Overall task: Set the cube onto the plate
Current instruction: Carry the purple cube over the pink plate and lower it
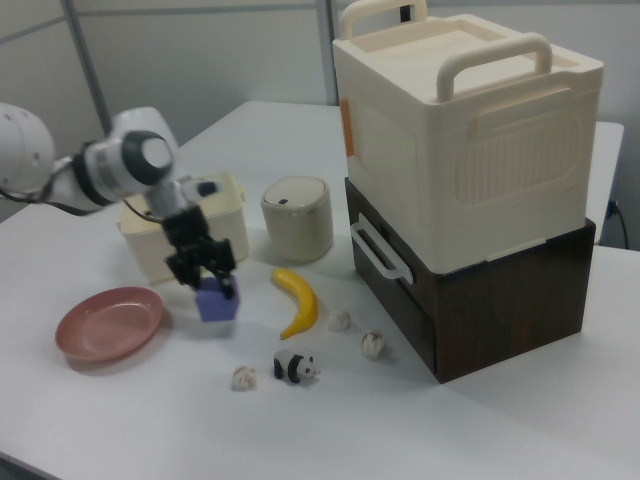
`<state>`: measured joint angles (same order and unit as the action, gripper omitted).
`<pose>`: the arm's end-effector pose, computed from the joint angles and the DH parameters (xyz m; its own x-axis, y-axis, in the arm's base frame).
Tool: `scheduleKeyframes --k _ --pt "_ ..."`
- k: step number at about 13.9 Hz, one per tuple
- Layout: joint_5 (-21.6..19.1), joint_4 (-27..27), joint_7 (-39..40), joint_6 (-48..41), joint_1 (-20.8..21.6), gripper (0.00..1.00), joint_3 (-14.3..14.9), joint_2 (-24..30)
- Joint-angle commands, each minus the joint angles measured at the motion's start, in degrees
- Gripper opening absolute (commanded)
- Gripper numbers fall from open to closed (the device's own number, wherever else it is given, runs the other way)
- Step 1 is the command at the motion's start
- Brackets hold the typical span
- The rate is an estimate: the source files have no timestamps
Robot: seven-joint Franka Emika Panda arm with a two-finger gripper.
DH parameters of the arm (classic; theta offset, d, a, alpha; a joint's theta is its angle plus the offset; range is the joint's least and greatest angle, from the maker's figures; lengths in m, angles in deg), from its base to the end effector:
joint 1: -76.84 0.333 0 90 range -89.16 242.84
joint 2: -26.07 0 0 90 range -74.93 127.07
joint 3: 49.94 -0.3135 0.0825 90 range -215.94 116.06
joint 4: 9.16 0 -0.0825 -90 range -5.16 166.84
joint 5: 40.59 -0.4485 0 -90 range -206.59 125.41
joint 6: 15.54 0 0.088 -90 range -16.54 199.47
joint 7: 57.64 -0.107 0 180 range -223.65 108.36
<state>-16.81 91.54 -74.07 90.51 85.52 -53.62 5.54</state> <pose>0.6654 0.1110 0.3148 0.9826 0.0598 -0.1756 0.1252 -0.9123 0.3898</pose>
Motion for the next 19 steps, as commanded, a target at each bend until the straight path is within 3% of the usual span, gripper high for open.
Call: scheduleKeyframes --k 1,4,8,9,10,11,19 --pt "-1.0 1.2 -2.7 -8.2 0.7 0.0 -7.7 5.4" --pt "-1.4 1.2 -9.0 -11.1 0.8 0.0 -14.8 5.7" --pt "-1.4 1.2 -15.2 -11.3 2.7 0.0 -18.1 5.0" --pt "-1.4 1.3 -15.7 -11.4 3.5 0.1 -18.2 5.0" --pt "-1.4 1.4 -16.3 -11.4 3.9 0.45 -18.2 4.9" --pt "-1.4 1.6 -16.4 -11.4 4.0 0.98 -18.2 4.9" --pt "-0.8 0.9 -19.0 -11.4 3.3 1.0 -18.1 4.5"
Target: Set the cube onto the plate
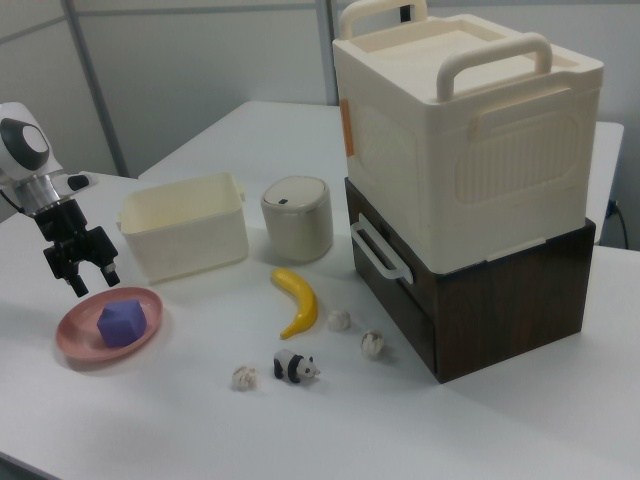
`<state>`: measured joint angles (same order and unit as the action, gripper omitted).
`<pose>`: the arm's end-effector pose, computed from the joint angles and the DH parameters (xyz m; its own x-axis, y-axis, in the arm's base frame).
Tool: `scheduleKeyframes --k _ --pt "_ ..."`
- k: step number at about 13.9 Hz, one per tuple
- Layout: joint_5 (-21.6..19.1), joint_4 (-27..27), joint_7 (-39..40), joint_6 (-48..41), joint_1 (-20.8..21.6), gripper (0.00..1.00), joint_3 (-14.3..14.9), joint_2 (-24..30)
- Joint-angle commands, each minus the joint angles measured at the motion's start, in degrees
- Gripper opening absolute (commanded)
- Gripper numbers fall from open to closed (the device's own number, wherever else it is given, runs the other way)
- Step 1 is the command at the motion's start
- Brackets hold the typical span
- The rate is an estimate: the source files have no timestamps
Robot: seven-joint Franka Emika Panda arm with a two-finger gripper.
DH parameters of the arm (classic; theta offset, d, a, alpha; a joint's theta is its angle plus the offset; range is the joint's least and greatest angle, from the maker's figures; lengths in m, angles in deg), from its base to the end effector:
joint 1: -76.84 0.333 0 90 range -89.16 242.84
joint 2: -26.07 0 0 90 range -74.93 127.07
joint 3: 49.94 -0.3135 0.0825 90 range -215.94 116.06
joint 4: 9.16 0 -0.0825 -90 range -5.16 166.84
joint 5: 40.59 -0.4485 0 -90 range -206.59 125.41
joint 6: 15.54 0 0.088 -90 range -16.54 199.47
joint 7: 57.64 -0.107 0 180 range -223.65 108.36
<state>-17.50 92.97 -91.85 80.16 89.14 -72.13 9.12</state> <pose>0.5587 0.3234 0.3457 0.9804 0.0892 -0.1759 0.1558 -0.8970 0.4137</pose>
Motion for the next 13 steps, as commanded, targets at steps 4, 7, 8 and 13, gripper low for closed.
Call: scheduleKeyframes --k 4,7,8,13 --pt "-4.7 -8.9 -1.0 -1.8 -7.7 1.0 1.1 2.3" --pt "-7.8 -11.3 0.8 -2.4 -11.1 1.0 6.5 8.7" --pt "-8.6 -11.8 1.5 -2.4 -11.2 1.0 8.7 10.5" --pt "-17.0 -14.5 10.2 -2.4 -10.5 1.0 25.3 19.7"
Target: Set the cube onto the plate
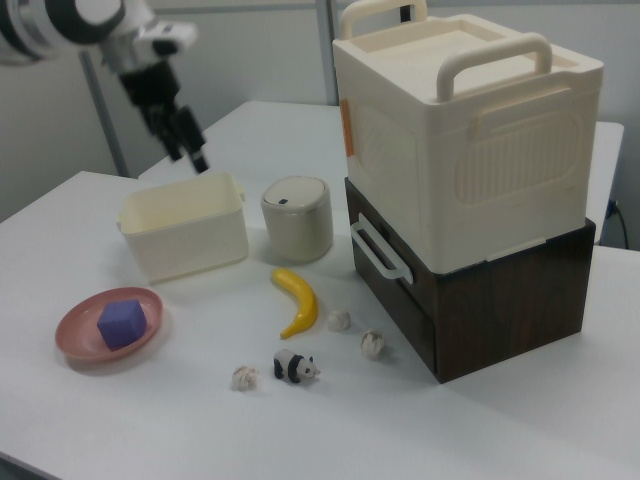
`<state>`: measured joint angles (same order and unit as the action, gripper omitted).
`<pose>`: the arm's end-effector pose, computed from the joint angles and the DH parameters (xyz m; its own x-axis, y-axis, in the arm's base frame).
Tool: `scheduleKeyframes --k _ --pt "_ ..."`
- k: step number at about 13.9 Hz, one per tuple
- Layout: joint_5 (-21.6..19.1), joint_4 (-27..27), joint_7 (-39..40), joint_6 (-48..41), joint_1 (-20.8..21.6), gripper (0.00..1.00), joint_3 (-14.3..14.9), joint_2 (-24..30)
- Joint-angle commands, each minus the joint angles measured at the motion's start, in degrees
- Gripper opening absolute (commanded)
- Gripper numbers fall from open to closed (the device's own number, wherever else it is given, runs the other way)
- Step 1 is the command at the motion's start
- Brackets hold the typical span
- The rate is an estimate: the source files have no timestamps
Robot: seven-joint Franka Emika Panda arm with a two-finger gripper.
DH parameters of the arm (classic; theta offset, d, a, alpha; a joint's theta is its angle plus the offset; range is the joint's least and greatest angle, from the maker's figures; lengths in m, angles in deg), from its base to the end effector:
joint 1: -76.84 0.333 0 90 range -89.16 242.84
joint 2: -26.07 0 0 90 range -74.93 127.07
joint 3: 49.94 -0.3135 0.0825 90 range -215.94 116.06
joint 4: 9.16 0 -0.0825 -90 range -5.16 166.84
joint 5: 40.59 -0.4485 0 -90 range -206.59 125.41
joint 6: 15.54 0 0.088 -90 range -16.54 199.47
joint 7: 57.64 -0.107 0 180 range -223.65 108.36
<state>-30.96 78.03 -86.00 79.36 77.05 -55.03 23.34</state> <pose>0.6415 0.0415 0.6278 0.9149 -0.3736 0.1530 -0.3907 -0.9148 0.1028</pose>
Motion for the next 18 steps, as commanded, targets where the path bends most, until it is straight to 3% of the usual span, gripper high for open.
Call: scheduleKeyframes --k 1,4,7,9,11,12,15,18 --pt "-3.7 0.8 5.8 -1.6 2.1 1.0 11.1 7.0" --pt "-3.7 0.9 7.3 -1.6 5.1 1.0 18.2 8.1" --pt "-3.7 1.0 7.4 -1.5 5.3 1.0 20.2 7.3" --pt "-4.2 1.0 9.9 -0.9 4.5 1.0 19.7 7.1" --pt "-7.2 1.0 16.6 -1.0 3.0 1.0 18.9 7.2" --pt "-8.2 1.0 18.7 -1.1 0.9 1.0 17.7 7.3" --pt "-10.2 1.1 19.9 -1.3 -7.2 1.0 9.9 7.4" --pt "-10.2 1.4 19.4 -1.6 -7.8 1.0 9.0 7.5"
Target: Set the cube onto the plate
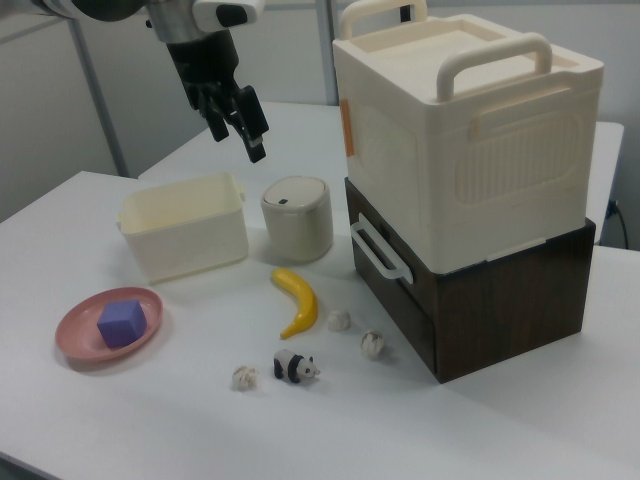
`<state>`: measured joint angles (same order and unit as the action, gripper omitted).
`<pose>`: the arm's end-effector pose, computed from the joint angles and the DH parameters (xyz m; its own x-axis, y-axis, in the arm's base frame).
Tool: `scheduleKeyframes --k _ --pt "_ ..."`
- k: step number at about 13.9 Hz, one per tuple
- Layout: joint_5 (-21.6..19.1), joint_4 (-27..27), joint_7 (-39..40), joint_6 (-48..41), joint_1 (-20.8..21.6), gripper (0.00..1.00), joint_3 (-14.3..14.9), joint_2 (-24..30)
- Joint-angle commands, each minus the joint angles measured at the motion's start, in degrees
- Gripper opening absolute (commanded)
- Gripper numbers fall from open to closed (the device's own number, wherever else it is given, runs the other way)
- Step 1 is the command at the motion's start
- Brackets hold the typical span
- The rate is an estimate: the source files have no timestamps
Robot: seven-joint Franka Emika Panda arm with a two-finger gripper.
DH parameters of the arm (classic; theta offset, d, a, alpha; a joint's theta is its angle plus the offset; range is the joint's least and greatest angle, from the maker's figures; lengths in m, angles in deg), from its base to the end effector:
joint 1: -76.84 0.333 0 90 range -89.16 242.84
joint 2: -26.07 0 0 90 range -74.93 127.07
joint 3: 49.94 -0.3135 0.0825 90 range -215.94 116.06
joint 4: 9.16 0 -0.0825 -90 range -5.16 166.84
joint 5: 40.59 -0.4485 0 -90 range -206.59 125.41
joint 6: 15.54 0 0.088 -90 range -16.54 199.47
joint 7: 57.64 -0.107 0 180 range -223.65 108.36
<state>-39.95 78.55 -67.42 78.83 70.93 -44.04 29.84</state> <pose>0.5915 -0.1272 0.6911 0.9138 -0.3648 0.1788 -0.3661 -0.9302 -0.0264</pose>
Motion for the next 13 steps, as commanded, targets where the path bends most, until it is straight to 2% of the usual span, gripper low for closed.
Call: scheduleKeyframes --k 1,5,8,10,13 --pt "-1.2 0.8 0.9 -1.0 -1.9 1.0 -2.1 1.0" --pt "-1.1 0.9 0.7 -1.1 0.0 1.0 -1.0 0.9" --pt "-1.1 0.9 -1.7 -1.1 5.7 1.0 4.4 0.6" --pt "-1.1 0.9 -1.8 -1.7 6.4 1.0 4.6 0.5" --pt "-1.1 2.9 -1.5 -2.5 6.4 1.0 3.4 0.7"
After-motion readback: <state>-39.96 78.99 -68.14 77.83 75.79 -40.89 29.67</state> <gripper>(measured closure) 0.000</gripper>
